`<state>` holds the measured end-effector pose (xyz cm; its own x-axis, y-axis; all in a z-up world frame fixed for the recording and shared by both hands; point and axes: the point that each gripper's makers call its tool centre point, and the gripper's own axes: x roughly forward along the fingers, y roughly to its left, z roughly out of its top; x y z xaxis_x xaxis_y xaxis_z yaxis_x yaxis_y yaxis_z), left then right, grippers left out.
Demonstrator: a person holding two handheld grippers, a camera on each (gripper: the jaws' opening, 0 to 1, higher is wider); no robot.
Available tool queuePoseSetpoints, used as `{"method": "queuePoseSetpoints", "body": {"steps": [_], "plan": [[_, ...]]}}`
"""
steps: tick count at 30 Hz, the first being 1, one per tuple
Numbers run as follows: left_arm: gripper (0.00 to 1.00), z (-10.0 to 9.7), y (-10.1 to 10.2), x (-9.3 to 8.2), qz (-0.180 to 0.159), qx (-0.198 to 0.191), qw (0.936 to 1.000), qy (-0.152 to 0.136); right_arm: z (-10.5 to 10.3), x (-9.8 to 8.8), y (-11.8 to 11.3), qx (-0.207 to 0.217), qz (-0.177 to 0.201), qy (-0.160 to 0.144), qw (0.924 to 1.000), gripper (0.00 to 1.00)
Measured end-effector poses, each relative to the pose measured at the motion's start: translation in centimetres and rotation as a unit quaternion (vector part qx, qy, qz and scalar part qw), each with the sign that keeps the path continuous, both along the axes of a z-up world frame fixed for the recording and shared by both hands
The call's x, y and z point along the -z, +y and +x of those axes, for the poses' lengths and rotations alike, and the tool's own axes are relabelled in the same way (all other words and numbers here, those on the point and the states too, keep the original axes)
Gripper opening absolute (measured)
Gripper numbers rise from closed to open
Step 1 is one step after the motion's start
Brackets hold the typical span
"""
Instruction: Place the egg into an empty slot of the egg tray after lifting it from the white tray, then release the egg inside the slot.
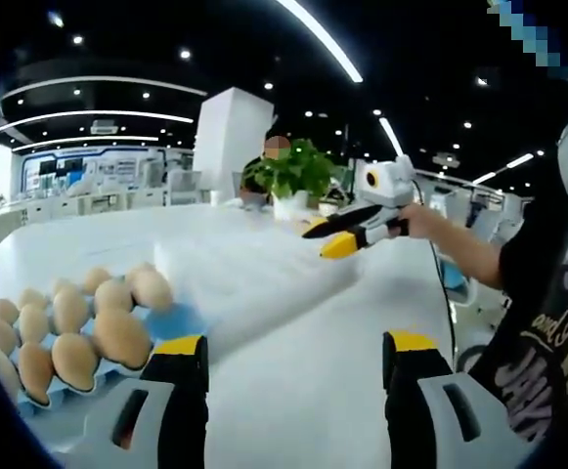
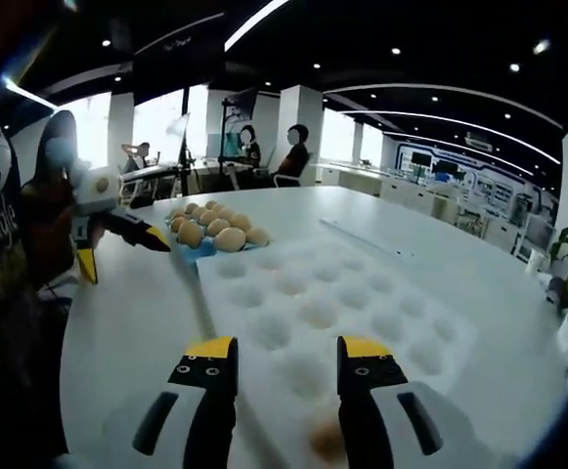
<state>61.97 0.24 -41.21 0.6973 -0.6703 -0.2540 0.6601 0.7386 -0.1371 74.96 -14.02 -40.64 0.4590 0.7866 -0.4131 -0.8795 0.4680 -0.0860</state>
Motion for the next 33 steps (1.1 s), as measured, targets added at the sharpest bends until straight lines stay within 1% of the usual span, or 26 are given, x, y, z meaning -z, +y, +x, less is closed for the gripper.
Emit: {"method": "queuePoseSetpoints", "body": {"steps": [16,18,19,20,21,22,23,24,26,29,31,32,33], "plan": [[0.74,0.1,0.7,0.2,-0.003,-0.003,1.0000,0.002,0.8,1.8,-4.2,0.051,-0.018,0.011,0.9985,0.42],[0.74,0.1,0.8,0.3,-0.004,-0.003,1.0000,0.003,1.2,2.4,-4.7,0.057,-0.022,0.015,0.9980,0.42],[0.74,0.2,0.8,0.3,-0.004,-0.004,1.0000,0.003,1.2,2.4,-4.7,0.058,-0.019,0.016,0.9980,0.42],[0.74,0.2,0.9,0.3,-0.005,-0.004,1.0000,0.002,1.3,2.4,-4.6,0.063,-0.003,0.024,0.9977,0.42],[0.74,0.3,0.9,0.3,-0.006,-0.004,1.0000,0.003,1.4,2.6,-4.7,0.060,0.000,0.023,0.9979,0.40],[0.74,0.2,0.9,0.4,-0.006,-0.004,1.0000,0.003,1.2,2.6,-4.4,0.054,0.016,0.030,0.9980,0.38],[0.74,0.2,0.9,0.4,-0.007,-0.004,1.0000,0.003,1.0,2.7,-4.3,0.052,0.023,0.039,0.9977,0.37],[0.74,0.3,0.9,0.4,-0.007,-0.004,1.0000,0.003,1.3,2.7,-4.7,0.059,0.018,0.026,0.9977,0.37],[0.74,0.3,0.9,0.4,-0.009,-0.005,0.9999,0.004,0.9,2.6,-4.4,0.059,0.024,0.025,0.9977,0.36],[0.73,0.3,1.4,0.6,-0.009,-0.005,0.9999,0.006,1.2,2.5,-4.4,0.062,0.029,0.024,0.9974,0.34],[0.73,0.3,1.5,0.7,-0.006,-0.007,0.9999,0.006,1.5,2.4,-4.7,0.067,0.035,0.012,0.9971,0.31],[0.73,0.4,1.8,0.7,-0.007,-0.008,0.9999,0.006,1.5,2.3,-4.6,0.071,0.058,0.028,0.9953,0.31],[0.73,0.4,2.1,0.7,-0.009,-0.011,0.9999,0.006,1.6,2.3,-4.7,0.076,0.065,0.034,0.9944,0.30]]}}
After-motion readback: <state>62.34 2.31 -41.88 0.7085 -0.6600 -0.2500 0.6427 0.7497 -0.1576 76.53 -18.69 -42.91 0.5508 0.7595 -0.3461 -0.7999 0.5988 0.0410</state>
